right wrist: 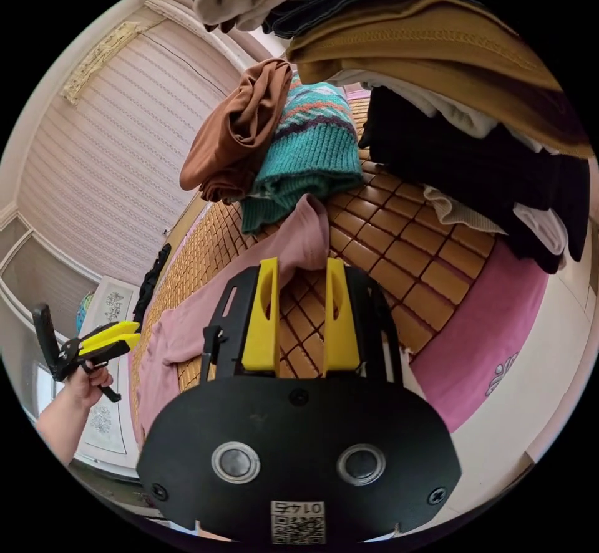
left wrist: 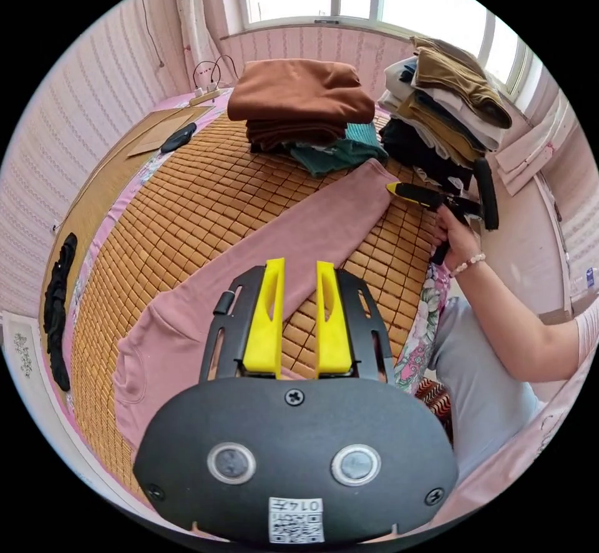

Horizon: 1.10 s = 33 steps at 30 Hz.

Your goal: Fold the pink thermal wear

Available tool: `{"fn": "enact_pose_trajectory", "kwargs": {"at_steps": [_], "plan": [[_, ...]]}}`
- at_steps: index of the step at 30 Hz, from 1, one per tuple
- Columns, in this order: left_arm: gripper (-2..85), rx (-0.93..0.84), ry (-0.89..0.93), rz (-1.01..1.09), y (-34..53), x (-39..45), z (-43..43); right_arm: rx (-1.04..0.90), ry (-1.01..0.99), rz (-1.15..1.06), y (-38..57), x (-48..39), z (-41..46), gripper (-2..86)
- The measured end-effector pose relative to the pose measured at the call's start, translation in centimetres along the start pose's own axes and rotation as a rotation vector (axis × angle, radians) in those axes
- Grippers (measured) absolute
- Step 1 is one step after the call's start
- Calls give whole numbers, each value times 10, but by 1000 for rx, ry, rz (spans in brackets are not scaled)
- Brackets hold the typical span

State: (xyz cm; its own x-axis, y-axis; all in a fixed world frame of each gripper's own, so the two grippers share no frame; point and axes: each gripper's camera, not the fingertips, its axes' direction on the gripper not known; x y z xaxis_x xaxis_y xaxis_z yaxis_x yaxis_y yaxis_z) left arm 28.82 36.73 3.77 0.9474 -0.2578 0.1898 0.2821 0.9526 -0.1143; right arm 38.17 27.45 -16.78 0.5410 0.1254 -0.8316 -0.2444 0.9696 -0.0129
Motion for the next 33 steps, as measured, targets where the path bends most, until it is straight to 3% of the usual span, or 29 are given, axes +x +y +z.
{"fn": "enact_pose_trajectory", "kwargs": {"at_steps": [4, 11, 18, 23, 26, 29, 33], "plan": [[90, -37, -51, -3, -65, 13, 60, -26, -46, -1, 1, 9, 1, 72], [111, -182, -141, -28, -98, 13, 130, -23, -129, -11, -1, 13, -1, 55], [34, -116, 24, -99, -79, -12, 137, -4, -195, 14, 0, 6, -1, 30], [-5, -46, 151, -283, -54, -47, 127, 59, -282, -71, 0, -21, -8, 22], [-8, 80, 210, -335, -22, -72, 89, 57, -431, -206, -1, -55, -9, 18], [-7, 193, 193, -340, 23, -101, 26, 64, -709, -437, 1, -117, -21, 15], [-1, 381, 116, -413, 147, -147, -80, -41, -1131, -804, 27, -261, -52, 11]]}}
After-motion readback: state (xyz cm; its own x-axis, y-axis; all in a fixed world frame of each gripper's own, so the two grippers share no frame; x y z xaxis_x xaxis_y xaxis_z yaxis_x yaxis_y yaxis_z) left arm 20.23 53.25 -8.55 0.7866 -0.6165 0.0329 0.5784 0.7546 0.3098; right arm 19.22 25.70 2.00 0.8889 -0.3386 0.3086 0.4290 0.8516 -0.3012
